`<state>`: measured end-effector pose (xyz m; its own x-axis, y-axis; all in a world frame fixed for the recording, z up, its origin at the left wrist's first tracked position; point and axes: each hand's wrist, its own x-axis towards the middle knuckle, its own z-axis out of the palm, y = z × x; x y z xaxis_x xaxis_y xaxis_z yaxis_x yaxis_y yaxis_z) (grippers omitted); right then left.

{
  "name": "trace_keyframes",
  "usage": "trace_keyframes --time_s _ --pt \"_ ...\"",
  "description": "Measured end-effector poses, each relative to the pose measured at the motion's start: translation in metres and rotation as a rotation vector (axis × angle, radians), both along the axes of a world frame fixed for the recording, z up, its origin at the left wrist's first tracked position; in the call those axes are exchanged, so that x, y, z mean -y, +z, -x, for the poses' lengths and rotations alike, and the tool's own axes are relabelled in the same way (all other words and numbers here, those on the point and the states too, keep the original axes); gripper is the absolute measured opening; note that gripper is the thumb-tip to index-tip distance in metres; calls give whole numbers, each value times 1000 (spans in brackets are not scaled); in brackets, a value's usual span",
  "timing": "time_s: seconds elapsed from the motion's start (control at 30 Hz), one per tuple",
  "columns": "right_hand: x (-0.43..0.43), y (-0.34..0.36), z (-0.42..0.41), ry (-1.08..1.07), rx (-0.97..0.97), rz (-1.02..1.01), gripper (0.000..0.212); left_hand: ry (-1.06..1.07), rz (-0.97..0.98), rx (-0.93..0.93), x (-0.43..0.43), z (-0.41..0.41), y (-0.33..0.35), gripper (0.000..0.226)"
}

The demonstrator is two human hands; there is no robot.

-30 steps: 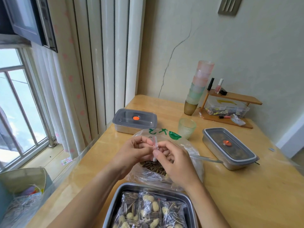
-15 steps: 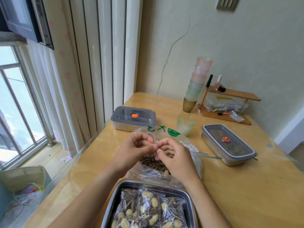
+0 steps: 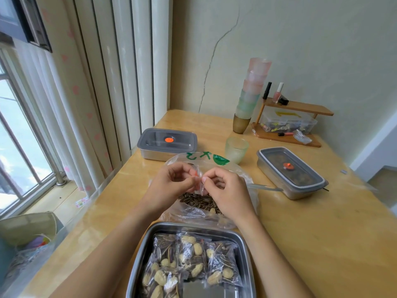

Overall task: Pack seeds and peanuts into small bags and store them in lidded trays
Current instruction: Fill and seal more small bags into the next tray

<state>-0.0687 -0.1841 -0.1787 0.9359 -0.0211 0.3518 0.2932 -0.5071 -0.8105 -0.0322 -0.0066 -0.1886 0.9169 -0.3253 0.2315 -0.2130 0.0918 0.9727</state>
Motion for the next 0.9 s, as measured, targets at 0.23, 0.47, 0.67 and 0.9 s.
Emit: trace_keyframes --time_s 0.23,0.47,0.67,0.9 --pt "0 2 1 68 -67 -52 15 -23 -34 33 -3 1 1 4" --pt "-9 1 5 -47 81 132 16 45 -106 83 1 0 -3 6" --pt "-7 0 5 -44 92 107 14 24 -165 132 -1 0 -1 5" --pt "-6 -4 1 -18 -44 -79 12 48 -249 196 -2 -1 -3 10"
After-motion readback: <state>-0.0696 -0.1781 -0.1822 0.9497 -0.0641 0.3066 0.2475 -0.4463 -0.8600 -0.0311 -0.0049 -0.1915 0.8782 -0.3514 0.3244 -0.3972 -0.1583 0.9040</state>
